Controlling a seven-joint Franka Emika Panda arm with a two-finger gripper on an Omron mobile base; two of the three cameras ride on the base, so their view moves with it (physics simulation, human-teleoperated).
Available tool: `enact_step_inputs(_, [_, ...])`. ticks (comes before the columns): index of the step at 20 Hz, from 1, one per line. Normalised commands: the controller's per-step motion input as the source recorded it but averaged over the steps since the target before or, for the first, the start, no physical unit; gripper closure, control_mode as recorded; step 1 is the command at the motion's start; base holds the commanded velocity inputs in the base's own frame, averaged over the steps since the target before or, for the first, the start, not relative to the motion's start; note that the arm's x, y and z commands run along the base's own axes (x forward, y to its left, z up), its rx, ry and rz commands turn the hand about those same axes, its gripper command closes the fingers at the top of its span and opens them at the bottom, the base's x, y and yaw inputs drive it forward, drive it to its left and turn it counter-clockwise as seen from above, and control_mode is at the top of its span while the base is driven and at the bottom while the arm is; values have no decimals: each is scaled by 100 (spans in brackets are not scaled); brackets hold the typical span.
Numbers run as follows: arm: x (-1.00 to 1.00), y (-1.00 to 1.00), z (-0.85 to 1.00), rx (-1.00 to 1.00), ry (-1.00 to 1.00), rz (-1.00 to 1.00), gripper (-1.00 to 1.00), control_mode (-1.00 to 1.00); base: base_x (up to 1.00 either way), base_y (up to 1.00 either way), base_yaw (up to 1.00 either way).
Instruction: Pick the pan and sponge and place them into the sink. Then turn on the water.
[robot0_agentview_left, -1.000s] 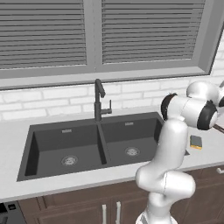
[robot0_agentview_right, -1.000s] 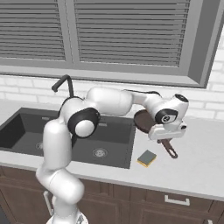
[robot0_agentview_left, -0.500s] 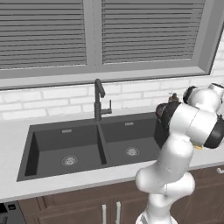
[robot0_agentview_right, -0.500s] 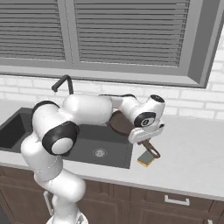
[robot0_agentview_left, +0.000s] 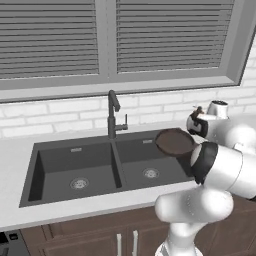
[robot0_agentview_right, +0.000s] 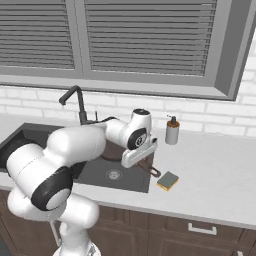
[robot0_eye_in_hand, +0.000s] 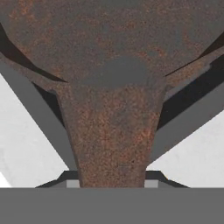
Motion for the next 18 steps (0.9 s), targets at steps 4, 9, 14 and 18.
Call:
enact_step_inputs(4, [0,15,-2,-3,2,8,100,-100,0,0,0])
enact_step_inputs(9, [0,56,-19,0,0,11,100,-100,0,0,0])
enact_step_inputs(14, [12,46,-10,0,6,14,100,-100,0,0,0])
enact_step_inputs(18, [46,8,-22,0,12,2,100,-100,0,0,0])
